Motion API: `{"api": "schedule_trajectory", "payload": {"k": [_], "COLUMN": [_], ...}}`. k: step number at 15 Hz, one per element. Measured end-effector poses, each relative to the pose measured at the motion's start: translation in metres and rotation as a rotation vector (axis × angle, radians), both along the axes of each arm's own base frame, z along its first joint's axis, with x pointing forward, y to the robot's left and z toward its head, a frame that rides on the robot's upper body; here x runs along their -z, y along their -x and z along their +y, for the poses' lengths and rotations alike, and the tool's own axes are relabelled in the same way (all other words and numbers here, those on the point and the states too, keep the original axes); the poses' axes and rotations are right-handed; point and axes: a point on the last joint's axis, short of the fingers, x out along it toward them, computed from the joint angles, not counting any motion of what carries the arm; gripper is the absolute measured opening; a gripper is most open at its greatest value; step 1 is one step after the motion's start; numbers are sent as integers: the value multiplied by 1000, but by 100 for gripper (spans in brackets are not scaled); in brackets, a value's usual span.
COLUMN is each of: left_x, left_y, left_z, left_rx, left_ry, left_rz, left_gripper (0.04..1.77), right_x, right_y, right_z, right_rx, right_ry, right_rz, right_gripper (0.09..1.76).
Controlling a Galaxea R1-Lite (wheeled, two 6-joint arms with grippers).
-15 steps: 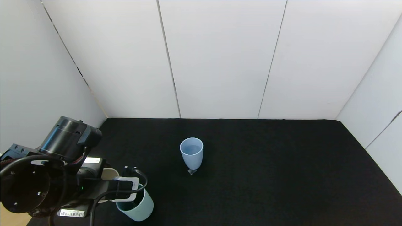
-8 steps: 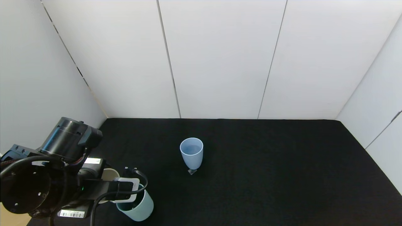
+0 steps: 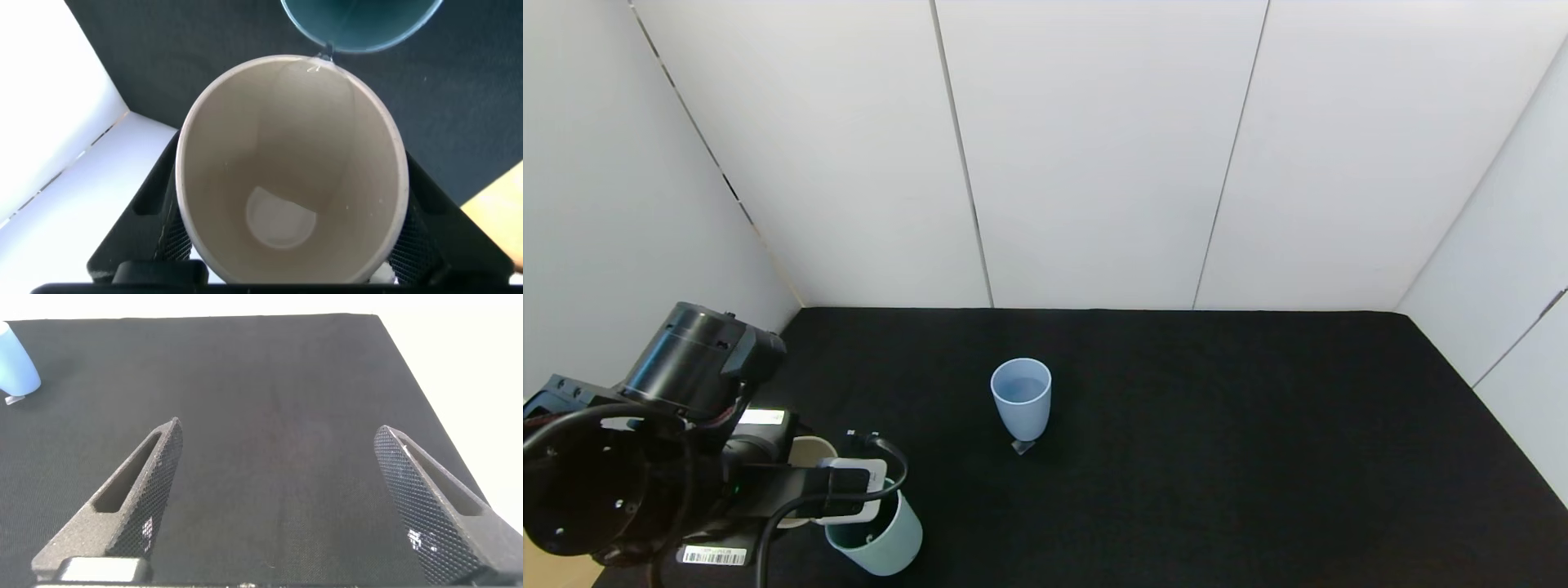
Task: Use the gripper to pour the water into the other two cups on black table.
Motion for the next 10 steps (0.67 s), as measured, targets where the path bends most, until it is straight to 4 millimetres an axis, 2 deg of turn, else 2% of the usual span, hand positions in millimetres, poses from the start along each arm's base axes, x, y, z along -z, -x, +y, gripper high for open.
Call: {"api": "schedule_trajectory", "payload": {"k": [6,10], "left_x": [-5,-6], "left_y": [1,0], "left_z": [3,18], "left_rx": [-44,-66], "left_ry": [218,347], "left_rz": [3,19], "left_gripper": [127,127], "right_x": [0,0], "right_y": [0,0], "right_z": [0,0], "right_rx": [0,0], "right_ry": [0,0], "right_rz": [0,0], "right_gripper": [171,171]}}
